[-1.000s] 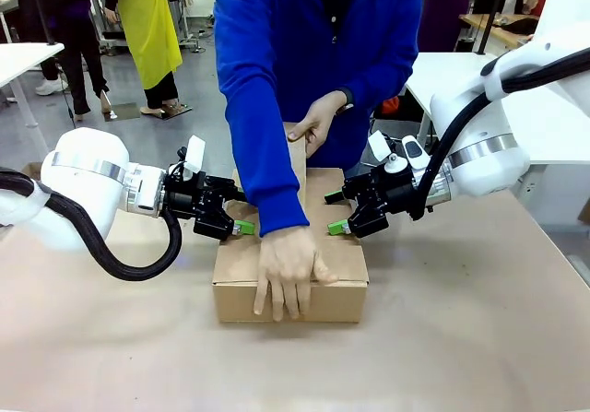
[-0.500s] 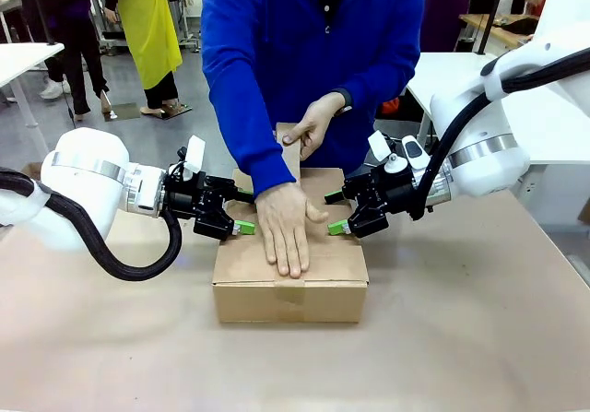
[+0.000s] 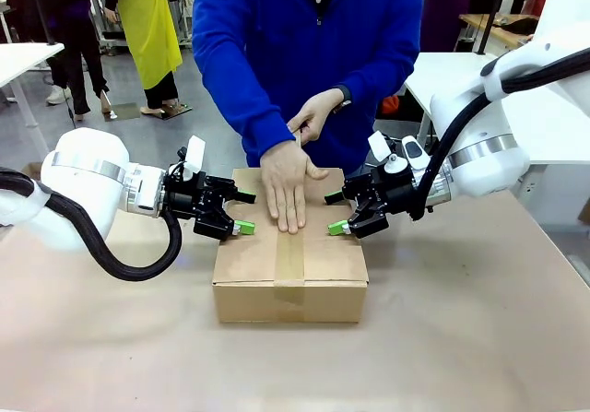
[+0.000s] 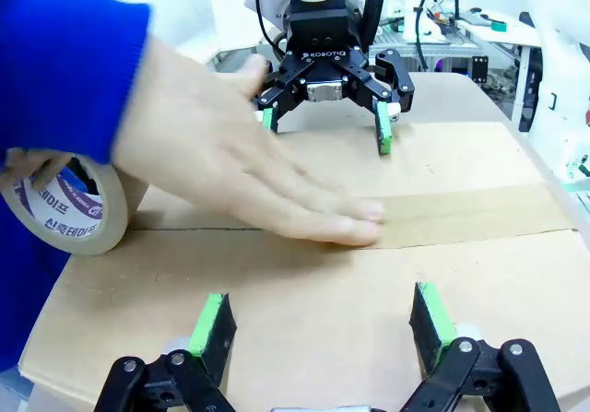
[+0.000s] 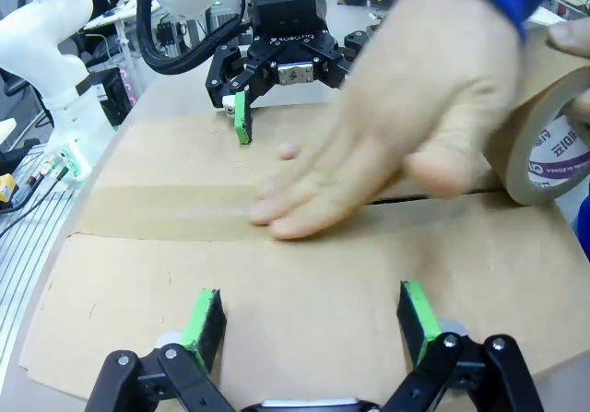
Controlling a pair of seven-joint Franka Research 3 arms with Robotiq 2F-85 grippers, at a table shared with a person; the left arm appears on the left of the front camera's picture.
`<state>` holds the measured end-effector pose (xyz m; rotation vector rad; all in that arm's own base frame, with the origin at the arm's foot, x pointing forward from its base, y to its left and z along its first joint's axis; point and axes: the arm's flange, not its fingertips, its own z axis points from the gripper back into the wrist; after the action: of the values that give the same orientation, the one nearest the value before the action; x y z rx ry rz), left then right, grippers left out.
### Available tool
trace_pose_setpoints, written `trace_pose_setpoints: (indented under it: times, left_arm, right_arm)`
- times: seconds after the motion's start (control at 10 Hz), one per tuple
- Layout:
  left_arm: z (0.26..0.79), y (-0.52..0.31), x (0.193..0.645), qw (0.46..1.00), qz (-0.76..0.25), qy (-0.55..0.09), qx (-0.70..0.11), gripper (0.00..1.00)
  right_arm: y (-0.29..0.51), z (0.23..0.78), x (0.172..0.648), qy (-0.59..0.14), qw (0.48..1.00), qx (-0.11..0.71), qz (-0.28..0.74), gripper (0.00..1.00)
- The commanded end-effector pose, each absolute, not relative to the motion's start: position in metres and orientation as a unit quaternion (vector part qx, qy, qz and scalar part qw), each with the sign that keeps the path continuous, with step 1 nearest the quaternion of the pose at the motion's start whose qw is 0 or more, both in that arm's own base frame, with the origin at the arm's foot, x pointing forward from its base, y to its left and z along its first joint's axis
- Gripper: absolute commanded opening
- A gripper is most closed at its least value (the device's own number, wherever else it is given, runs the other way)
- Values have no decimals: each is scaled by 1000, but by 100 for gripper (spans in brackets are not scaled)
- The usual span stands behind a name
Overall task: Pack the gift set into the box.
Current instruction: Press and hold the closed box until the human finishes sealing it.
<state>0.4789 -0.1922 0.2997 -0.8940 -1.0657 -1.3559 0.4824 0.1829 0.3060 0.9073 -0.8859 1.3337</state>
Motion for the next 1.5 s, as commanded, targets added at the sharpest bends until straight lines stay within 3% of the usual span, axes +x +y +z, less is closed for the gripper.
trace_pose_setpoints:
  times: [0.0, 1.4]
  left_arm:
    - [299, -191, 477, 561, -579, -455, -378, 100]
    - [299, -191, 477, 561, -579, -455, -378, 100]
  right_arm:
    - [182, 304, 482, -385, 606, 388, 578, 100]
    - [182, 304, 482, -385, 606, 388, 578, 100]
